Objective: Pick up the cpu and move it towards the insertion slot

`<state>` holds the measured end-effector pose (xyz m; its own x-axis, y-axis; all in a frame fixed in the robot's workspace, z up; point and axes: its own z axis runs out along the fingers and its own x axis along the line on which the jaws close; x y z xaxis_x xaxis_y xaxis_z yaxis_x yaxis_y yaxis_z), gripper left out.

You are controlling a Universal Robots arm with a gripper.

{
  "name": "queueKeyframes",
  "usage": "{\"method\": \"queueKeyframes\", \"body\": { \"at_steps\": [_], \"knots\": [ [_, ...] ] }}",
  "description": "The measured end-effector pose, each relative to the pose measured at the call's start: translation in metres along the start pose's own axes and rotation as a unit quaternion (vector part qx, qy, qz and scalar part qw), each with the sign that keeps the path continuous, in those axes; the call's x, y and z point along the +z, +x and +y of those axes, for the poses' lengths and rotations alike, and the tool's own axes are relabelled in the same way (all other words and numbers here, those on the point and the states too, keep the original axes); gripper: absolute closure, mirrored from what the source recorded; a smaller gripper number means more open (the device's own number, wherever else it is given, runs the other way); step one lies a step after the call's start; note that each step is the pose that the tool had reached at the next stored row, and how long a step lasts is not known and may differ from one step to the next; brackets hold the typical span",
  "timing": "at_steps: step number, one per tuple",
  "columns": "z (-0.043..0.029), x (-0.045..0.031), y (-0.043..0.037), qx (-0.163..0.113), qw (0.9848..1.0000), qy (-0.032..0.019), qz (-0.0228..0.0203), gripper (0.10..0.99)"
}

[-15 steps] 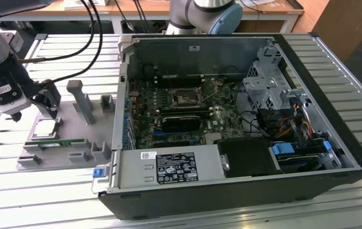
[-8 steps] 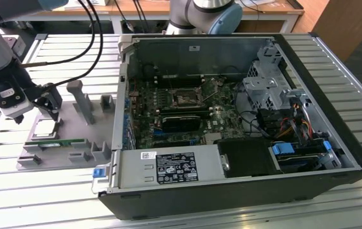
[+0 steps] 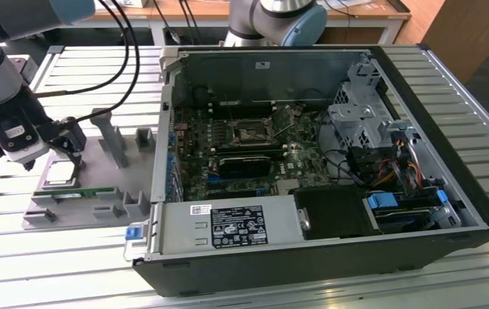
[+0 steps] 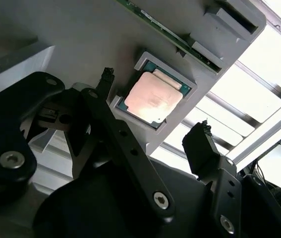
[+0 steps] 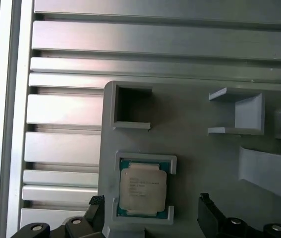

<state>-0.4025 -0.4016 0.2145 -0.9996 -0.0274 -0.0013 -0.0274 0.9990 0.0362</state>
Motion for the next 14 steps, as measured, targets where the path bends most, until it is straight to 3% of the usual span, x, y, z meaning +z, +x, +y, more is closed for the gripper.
{"method": "queueKeyframes", "body": {
  "at_steps": [14],
  "knots": [
    [0.0062, 0.0229, 0.0016, 0.0, 1.0, 0.0, 0.0, 0.251]
  ]
}}
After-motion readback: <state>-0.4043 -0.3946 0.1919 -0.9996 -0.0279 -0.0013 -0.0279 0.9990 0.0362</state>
